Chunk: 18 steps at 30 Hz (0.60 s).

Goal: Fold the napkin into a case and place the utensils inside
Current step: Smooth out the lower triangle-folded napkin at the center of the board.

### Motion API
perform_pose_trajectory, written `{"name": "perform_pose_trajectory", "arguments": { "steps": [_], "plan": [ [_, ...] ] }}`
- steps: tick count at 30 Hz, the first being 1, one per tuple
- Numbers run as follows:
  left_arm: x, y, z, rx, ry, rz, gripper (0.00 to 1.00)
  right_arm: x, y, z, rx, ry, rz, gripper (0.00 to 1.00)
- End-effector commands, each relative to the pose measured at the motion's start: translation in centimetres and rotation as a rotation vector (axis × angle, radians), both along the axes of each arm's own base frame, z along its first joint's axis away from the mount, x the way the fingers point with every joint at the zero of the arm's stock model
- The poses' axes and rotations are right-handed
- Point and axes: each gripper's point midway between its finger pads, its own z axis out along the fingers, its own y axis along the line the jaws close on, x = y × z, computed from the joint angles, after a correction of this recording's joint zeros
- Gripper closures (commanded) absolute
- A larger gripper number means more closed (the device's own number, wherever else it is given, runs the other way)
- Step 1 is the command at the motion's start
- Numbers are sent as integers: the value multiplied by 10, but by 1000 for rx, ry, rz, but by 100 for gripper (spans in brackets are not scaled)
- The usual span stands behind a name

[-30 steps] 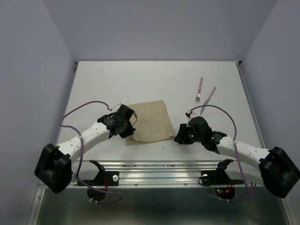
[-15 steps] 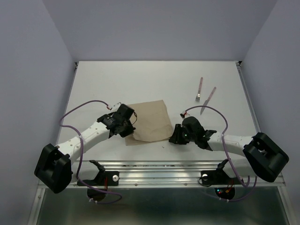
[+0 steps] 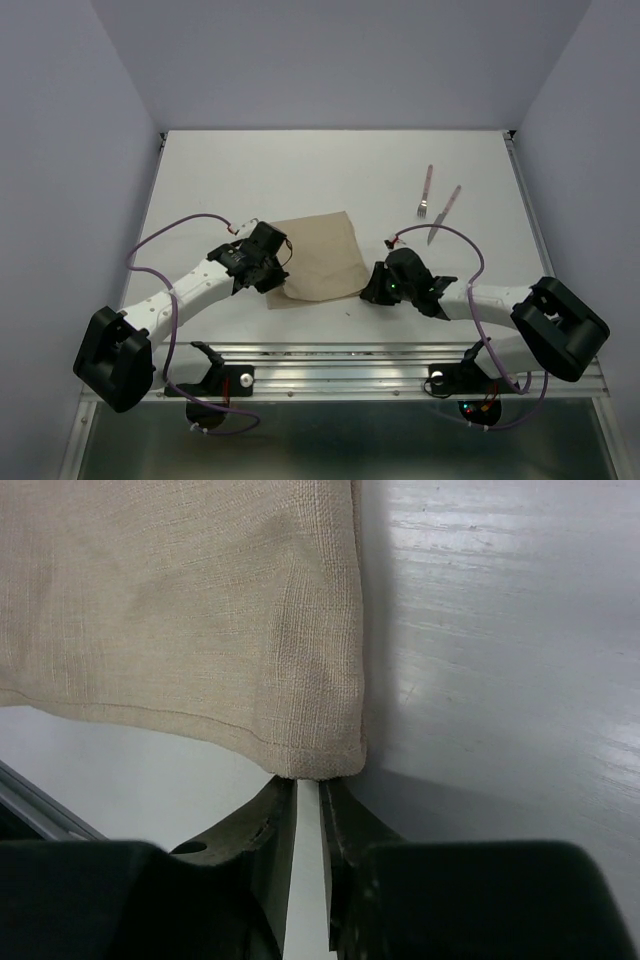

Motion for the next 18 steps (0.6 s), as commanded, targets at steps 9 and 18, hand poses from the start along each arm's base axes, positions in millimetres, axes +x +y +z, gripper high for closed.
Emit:
{"name": "perform_pose_trajectory", "arguments": {
  "steps": [9, 18],
  "plan": [
    [9, 3, 16, 14, -47, 23, 100, 22, -11, 8, -27, -94, -119, 99],
    [13, 5, 20, 21, -59, 21, 100, 37, -21, 31, -4, -170, -223, 99]
  ]
}}
